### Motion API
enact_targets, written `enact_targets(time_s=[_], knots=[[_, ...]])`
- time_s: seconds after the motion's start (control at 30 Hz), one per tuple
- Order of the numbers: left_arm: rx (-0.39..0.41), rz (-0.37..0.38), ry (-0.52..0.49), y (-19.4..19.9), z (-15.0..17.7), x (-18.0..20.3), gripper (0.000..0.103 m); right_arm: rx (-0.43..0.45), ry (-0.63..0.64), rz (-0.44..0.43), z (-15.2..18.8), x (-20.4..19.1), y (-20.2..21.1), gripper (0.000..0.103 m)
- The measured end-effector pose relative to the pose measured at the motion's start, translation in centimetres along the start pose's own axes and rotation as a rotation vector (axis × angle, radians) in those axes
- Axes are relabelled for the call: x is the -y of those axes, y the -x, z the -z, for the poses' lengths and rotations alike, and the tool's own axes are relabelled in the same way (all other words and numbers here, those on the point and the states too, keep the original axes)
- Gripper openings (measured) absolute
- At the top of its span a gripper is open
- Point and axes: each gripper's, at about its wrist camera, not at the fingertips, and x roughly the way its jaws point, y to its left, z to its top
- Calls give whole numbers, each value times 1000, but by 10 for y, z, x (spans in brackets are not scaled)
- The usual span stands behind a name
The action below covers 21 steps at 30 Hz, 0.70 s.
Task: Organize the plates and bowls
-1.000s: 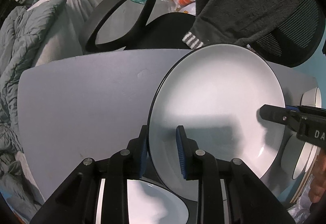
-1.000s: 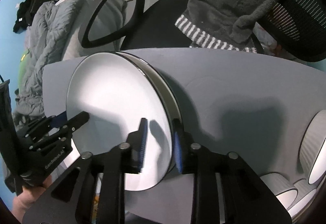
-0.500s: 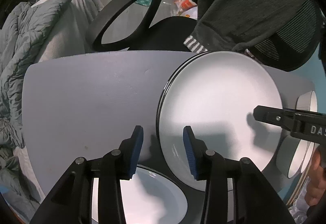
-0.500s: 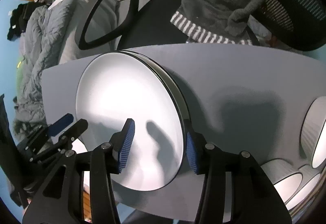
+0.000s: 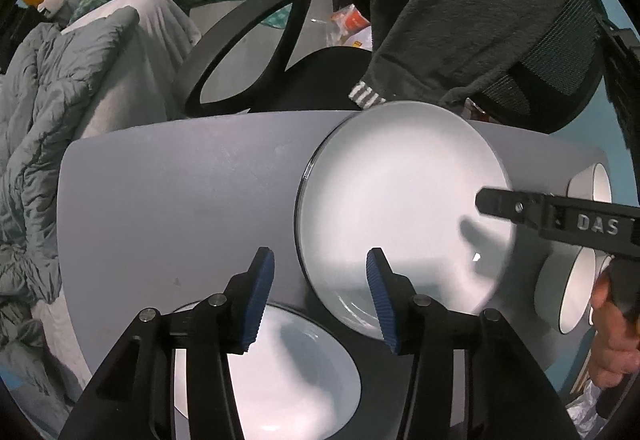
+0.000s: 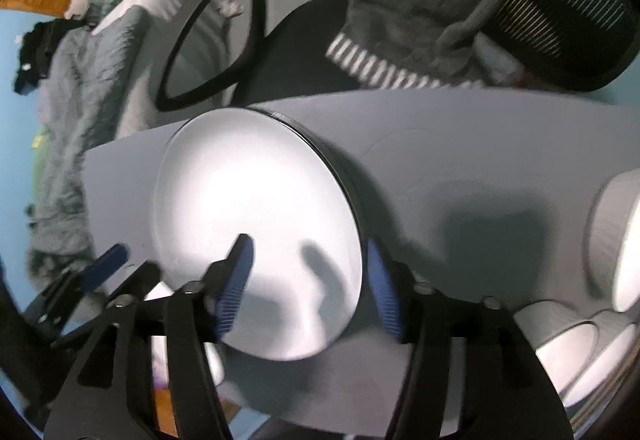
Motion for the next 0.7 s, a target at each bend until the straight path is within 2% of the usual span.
enact_targets(time_s=[0.07, 0.33, 0.47, 0.7], knots=[[2, 11, 7, 3, 2, -2, 49, 26, 26, 49, 0, -4, 4, 65], [29, 44, 37, 25, 11, -11, 49, 74, 84, 103, 2, -12, 24, 65], [54, 46, 50, 39, 19, -19, 59, 105, 142, 148, 9, -22, 38, 65], [83, 54, 62, 61, 35, -35, 62, 171, 278, 242, 30, -47, 62, 66]])
